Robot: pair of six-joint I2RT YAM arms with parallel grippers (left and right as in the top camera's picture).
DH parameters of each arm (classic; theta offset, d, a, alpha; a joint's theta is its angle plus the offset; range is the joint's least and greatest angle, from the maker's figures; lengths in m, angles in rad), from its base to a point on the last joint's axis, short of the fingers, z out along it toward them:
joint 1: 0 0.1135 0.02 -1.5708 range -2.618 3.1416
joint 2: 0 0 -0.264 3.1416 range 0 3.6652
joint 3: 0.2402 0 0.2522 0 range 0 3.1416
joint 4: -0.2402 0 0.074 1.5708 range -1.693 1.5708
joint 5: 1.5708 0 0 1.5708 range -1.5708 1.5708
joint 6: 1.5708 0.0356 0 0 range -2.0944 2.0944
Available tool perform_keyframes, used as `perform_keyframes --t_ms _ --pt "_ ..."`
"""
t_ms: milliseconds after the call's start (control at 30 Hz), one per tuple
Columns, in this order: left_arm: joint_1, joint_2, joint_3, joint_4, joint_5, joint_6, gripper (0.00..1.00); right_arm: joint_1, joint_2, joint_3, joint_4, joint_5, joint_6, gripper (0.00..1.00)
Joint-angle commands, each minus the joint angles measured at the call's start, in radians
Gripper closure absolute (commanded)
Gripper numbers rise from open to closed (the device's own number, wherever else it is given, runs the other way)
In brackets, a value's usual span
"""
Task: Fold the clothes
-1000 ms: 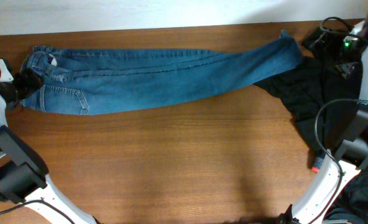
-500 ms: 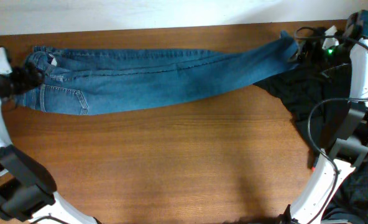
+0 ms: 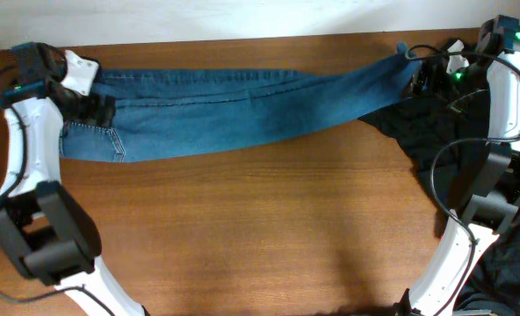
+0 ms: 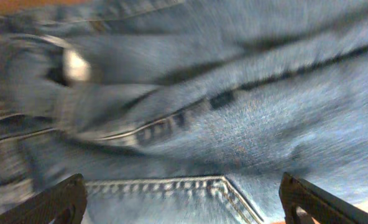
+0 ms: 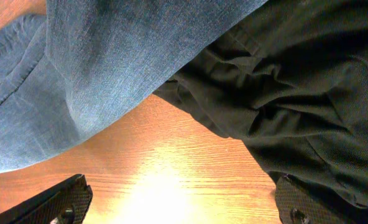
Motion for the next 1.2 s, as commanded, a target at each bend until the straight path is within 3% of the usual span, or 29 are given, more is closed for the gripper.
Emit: perform_keyframes --t_ms 0,467,933,967,1033,1067,1167 --pt "-0.040 0.089 -0.011 -0.006 -0.018 0.181 0.03 0.006 -0.006 0.016 -0.004 0.008 -0.014 0.01" --pt "-0.171 0.135 -0.011 -0.028 -0.025 0.626 0.01 0.006 -0.006 0.016 -0.006 0.009 -0.014 0.01" --pt "-0.206 0.211 -0.011 -0.005 0.013 0.666 0.03 0.006 -0.006 0.016 -0.007 0.008 -0.014 0.02" --pt "-0.209 0.221 -0.011 -0.005 0.016 0.666 0.07 0.006 -0.006 0.016 -0.007 0.008 -0.014 0.02" --pt "-0.216 0.228 -0.011 -0.001 0.032 0.666 0.33 0.006 -0.006 0.016 -0.008 0.008 -0.014 0.02" --pt "-0.220 0.229 -0.011 0.000 0.040 0.666 0.40 0.006 -0.006 0.016 -0.008 0.008 -0.014 0.02" --pt "-0.228 0.229 -0.011 0.008 0.039 0.666 0.76 0.006 -0.006 0.016 -0.011 0.008 -0.014 0.02"
